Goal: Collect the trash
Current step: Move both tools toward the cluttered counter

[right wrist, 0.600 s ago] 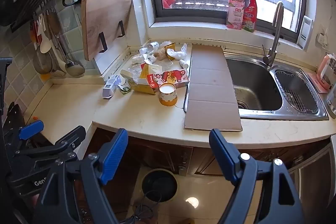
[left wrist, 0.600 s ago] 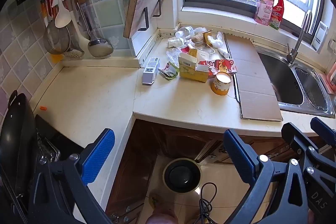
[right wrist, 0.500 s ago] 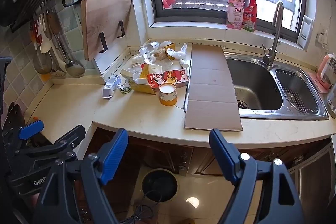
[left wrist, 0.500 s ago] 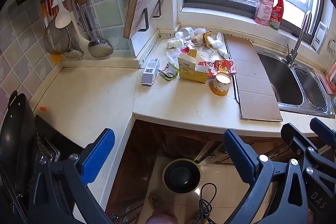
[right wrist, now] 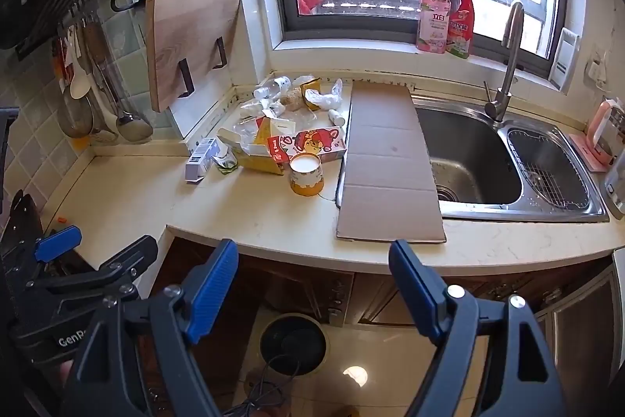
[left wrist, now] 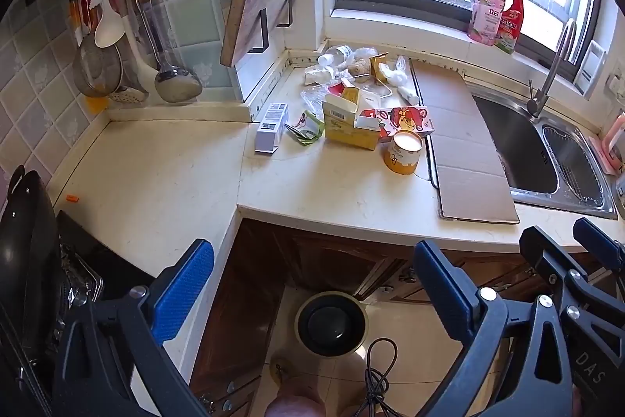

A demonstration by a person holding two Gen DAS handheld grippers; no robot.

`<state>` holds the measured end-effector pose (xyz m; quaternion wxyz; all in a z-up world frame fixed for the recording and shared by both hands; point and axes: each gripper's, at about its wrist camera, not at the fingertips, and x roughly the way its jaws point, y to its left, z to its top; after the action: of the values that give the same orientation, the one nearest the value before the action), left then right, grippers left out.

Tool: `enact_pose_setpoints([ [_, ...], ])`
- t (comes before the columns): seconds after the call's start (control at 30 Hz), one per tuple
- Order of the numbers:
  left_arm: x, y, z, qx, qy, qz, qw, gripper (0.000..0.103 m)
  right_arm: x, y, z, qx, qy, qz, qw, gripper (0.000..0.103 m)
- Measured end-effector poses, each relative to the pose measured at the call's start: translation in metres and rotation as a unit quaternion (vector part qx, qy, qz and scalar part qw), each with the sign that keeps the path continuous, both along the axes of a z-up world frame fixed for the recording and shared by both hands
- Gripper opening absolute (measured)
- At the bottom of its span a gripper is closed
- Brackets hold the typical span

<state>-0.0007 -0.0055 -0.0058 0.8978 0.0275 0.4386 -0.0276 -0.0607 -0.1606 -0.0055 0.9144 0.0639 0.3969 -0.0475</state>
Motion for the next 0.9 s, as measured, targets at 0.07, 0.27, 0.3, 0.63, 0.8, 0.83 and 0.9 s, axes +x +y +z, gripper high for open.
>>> enact_pose_setpoints([
  [0.07,0.0,-0.002,-0.001,0.002,0.001,-0.001,1.0,0.101,0.0,-0.002,0.0,0.001,0.002,-0.002,1.0,0.08],
  [0.27,-0.001,-0.005,-0.001,0.007,0.001,-0.001,1.0,0.1,-0.002,-0.006,-0.002,0.005,0.006,-0.006,1.0,0.08],
  [0.3,-0.002,-0.006,-0.001,0.008,0.002,-0.001,1.0,0.1,-0.002,-0.007,-0.002,0.005,0.007,-0.006,1.0,0.08],
  [0.63,-0.006,-0.012,0.0,0.009,0.004,0.002,1.0,0.101,-0.005,-0.011,-0.003,0.004,0.006,-0.006,1.0,0.08],
  [0.8,-0.013,-0.018,-0.001,0.022,0.004,0.009,0.9997,0.101,-0.009,-0.017,-0.002,0.002,0.007,0.0,1.0,0.08],
  [0.83,-0.016,-0.019,-0.001,0.022,0.004,0.01,0.9997,0.102,-0.011,-0.019,-0.002,0.003,0.008,0.002,1.0,0.08],
  [0.9,-0.02,-0.022,-0.002,0.019,0.004,0.011,0.9998,0.102,-0.015,-0.023,-0.003,0.003,0.007,0.006,1.0,0.08],
])
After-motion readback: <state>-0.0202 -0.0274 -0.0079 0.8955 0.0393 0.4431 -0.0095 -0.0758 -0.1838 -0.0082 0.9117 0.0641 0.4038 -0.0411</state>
